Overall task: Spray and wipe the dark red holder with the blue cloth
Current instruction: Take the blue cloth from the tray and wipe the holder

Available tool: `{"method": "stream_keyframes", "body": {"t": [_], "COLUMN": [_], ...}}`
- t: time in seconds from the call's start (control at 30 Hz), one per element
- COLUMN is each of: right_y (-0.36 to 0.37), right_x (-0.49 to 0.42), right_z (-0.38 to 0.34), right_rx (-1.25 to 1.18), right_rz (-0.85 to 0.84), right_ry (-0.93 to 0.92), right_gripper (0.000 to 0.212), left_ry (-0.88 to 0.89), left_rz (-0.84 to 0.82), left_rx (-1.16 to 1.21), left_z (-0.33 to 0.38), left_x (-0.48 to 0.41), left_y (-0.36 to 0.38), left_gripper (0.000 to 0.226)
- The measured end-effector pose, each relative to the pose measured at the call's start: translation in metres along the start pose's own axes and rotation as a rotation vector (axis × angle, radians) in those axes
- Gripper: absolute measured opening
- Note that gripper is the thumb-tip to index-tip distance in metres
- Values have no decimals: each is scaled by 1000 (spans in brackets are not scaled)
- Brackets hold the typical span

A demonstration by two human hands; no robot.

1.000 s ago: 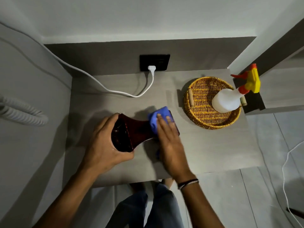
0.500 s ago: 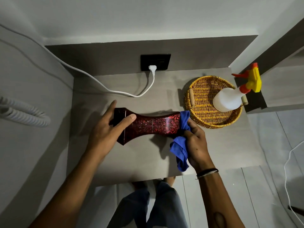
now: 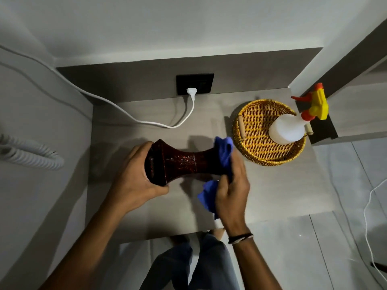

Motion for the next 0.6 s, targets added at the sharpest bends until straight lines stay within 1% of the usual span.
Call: {"method": "stream_keyframes", "body": {"t": [0.03,0.1,0.17,0.2,0.27,0.33,0.37,0.4,0.43,0.5,0.6], "right_y": [5,18,28,30,24,8,-1,-8,-10,-1,24], "right_x": [9,26,37,36,23,0,-9,-12,-11,2,23], "right_z": [-13,-40,-49,-46,-25,4,18,25,26,3,-49], "right_rx": [-8,21,135,189,332,511,565,571,536,387,120], "right_rz": [-50,-237,-405,-446,-445,-406,-415,-442,-465,-473,-462], "right_ry": [-132,-381,-535,-572,-575,-504,-436,-365,-318,-304,-419], "right_gripper": [74,75,87,95,106,101,99,99,97,87,83], "left_ry": [20,74,129,130,89,53,61,79,91,106,150], "left_rz": [14,22,12,10,24,20,11,10,15,39,51], "left_rx": [4,6,-6,-17,-57,-96,-111,-128,-142,-150,-120], "left_z": [2,6,8,8,5,4,6,9,13,22,33], "left_x": [-1,-3,-6,-6,-4,0,2,3,4,0,-10], "left_y": [1,6,11,12,9,7,9,11,15,18,13], "left_gripper": [98,100,100,99,102,110,110,107,104,100,92]}}
Point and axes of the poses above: each hand's wrist, its own x-axis away from the middle knuckle, its own y-axis out of the palm, z = x × y, the point moved 2 cm from there along -x, towards the middle knuckle, and after that the axes turned 15 degrees about x, right-handed, at the moved point
